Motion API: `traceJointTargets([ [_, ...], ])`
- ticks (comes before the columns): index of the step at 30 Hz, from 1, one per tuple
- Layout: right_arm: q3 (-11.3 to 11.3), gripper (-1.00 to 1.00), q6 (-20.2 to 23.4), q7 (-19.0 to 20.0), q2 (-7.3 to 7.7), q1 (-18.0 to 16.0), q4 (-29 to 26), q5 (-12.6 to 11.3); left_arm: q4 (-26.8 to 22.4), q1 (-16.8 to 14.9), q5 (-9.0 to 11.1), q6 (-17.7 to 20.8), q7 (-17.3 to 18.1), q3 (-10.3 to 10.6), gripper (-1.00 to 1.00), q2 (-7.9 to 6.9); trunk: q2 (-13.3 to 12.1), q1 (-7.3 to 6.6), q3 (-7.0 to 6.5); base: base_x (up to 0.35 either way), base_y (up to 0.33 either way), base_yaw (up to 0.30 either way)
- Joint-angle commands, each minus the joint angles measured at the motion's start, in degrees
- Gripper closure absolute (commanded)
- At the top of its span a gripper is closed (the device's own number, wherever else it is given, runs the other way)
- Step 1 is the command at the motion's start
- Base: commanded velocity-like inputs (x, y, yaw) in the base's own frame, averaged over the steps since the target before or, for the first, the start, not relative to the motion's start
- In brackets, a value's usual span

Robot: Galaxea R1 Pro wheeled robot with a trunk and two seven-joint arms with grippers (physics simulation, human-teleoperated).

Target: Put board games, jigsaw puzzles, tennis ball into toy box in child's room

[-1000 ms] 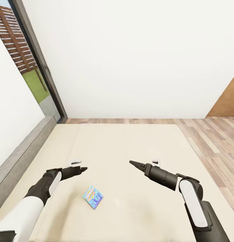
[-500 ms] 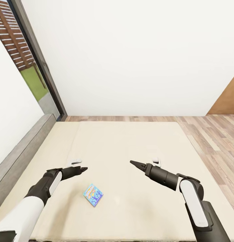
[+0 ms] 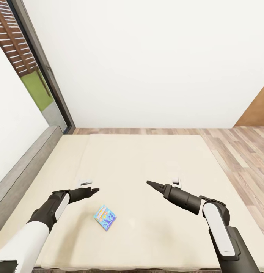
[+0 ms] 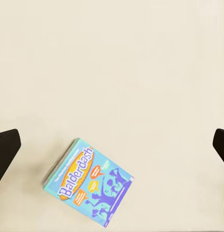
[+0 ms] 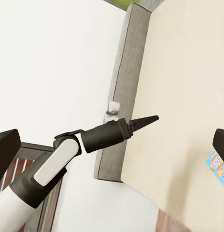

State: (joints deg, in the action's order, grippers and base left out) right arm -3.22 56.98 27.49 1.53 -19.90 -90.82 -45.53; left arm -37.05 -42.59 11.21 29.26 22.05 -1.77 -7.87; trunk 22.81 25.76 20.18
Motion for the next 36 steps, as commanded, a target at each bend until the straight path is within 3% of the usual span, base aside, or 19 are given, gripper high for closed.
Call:
traceJointTargets([
  [1, -0.1, -1.0, 0.3, 0.4, 0.0, 0.0, 0.0, 0.3, 0.0, 0.0, 0.3, 0.5, 0.5, -0.2, -1.0, -0.01, 0.1, 0.03, 0.19, 0.0, 0.0, 0.0],
  [13, -0.1, -1.0, 0.2, 2.2, 0.04, 0.0, 0.0, 0.2, 0.0, 0.0, 0.3, 0.8, 7.0, -0.1, -1.0, -0.25, 0.1, 0.03, 1.32, 0.0, 0.0, 0.0],
  [28, 0.0, -1.0, -0.3, 2.3, -0.55, 0.0, 0.0, 0.7, -0.1, 0.0, 0.3, 0.8, 8.1, -0.2, -1.0, -0.4, 0.1, 0.03, 2.73, 0.0, 0.0, 0.0],
  [36, -0.2, -1.0, -1.3, 2.4, -0.13, 0.0, 0.0, 0.7, -0.1, 0.0, 0.4, 0.8, 8.1, -0.2, -1.0, -0.33, 0.1, 0.03, 3.49, 0.0, 0.0, 0.0],
])
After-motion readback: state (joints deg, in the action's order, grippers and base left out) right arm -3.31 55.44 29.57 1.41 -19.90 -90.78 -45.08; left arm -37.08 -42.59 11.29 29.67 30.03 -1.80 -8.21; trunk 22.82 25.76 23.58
